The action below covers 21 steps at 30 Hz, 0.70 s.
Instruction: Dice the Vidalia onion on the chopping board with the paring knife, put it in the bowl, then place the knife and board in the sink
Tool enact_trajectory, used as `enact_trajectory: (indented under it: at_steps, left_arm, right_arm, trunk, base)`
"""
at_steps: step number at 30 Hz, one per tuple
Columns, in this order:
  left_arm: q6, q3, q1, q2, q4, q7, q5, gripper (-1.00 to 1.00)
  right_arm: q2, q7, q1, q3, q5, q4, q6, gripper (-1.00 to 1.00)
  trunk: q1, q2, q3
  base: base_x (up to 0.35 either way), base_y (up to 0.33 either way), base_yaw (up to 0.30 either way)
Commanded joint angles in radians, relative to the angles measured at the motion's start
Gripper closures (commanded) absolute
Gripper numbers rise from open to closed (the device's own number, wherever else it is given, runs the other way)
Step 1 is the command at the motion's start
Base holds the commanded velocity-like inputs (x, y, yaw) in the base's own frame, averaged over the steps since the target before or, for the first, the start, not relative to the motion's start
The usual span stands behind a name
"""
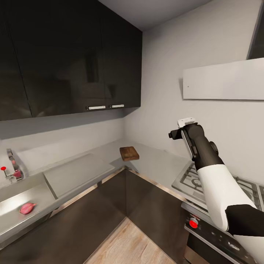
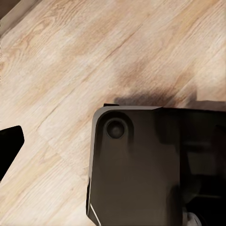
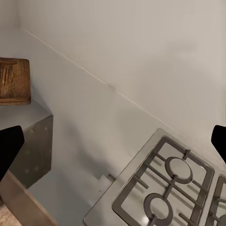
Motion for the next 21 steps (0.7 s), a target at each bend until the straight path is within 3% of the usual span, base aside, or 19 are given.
enact_trajectory:
  at_steps: [1, 21]
  left_arm:
    - [-0.001, -0.001, 0.001, 0.001, -0.001, 0.001, 0.005, -1.00]
    - [0.000, -0.001, 0.001, 0.004, 0.000, -0.001, 0.006, -1.00]
  right_arm:
    - [-0.001, 0.006, 0.000, 0.003, 0.008, -0.001, 0.005, -1.00]
    - [-0.001, 0.006, 0.000, 0.003, 0.008, -0.001, 0.005, -1.00]
  trunk:
    - [0.000, 0.000, 0.000]
    - [0.000, 0.000, 0.000]
  base:
    - [0.087, 0.035, 0.000]
    - [0.258, 0.029, 0.000]
